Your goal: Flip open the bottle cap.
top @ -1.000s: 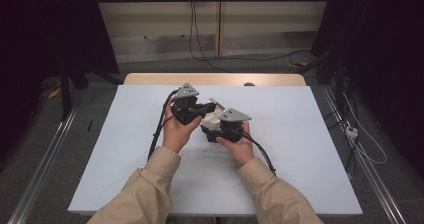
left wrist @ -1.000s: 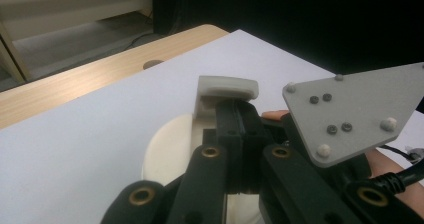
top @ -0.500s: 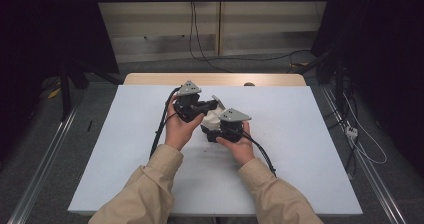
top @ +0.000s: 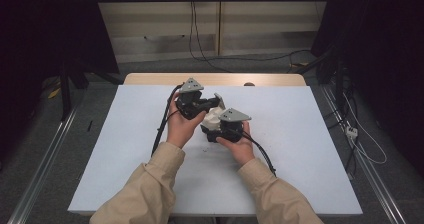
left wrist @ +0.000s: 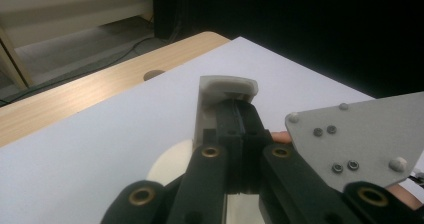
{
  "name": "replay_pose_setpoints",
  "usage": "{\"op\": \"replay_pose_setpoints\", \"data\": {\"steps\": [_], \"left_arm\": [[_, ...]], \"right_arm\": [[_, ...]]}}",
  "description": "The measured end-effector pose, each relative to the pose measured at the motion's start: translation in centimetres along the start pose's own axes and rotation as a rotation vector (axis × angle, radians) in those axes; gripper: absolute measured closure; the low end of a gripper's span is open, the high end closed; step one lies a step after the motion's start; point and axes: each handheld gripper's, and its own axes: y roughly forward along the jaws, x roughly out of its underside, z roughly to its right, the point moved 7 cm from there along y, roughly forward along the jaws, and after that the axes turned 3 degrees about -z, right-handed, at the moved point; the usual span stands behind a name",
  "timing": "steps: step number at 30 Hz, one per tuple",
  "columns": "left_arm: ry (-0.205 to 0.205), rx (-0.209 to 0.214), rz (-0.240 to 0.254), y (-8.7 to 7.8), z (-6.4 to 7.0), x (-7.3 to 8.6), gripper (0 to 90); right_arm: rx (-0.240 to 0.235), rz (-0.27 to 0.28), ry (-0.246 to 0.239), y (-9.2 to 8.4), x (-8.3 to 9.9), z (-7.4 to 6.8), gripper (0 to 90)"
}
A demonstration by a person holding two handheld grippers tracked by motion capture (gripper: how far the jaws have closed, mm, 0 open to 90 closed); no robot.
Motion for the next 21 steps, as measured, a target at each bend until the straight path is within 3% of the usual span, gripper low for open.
{"op": "replay_pose_setpoints", "data": {"steps": [21], "left_arm": [[-0.008,0.009,-0.005,0.80,-0.28,-0.77,90.0]], "right_arm": [[0.000,0.000,0.001,0.00,0.00,0.00,18.7]]}}
